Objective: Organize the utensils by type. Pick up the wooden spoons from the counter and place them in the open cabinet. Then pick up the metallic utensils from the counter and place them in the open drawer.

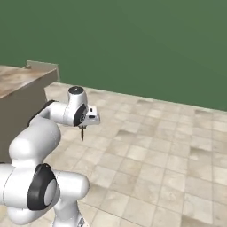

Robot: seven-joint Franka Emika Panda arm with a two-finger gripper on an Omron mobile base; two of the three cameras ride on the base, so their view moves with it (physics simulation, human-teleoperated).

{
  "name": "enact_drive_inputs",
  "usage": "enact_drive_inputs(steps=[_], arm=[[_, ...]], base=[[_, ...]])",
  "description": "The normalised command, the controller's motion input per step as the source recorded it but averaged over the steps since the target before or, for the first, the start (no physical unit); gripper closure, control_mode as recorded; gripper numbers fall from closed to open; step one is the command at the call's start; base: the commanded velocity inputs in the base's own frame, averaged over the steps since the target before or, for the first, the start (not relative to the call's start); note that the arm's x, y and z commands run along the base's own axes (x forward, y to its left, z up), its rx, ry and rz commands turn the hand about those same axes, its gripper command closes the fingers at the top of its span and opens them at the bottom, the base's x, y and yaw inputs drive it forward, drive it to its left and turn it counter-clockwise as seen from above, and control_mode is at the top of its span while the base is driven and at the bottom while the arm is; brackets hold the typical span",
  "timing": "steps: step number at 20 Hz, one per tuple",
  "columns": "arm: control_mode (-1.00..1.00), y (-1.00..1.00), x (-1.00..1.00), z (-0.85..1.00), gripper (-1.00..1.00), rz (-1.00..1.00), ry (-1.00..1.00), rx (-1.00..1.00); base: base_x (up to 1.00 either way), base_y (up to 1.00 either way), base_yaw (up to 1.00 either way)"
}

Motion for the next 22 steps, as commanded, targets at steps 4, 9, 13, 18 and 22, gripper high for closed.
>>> enact_drive_inputs(steps=[4, 9, 13, 18, 22], arm=[[1.0, 0.0, 0.0, 0.0, 1.0, 0.0, 0.0, 0.0], [1.0, 0.0, 0.0, 0.0, 1.0, 0.0, 0.0, 0.0], [1.0, 0.0, 0.0, 0.0, 1.0, 0.0, 0.0, 0.0], [1.0, 0.0, 0.0, 0.0, 1.0, 0.0, 0.0, 0.0], [1.0, 0.0, 0.0, 0.0, 1.0, 0.0, 0.0, 0.0]], base=[[1.0, -0.15, 0.14], [1.0, -0.1, 0.17], [1.0, -0.05, 0.22], [1.0, -0.02, 0.24], [1.0, -0.03, 0.24]])
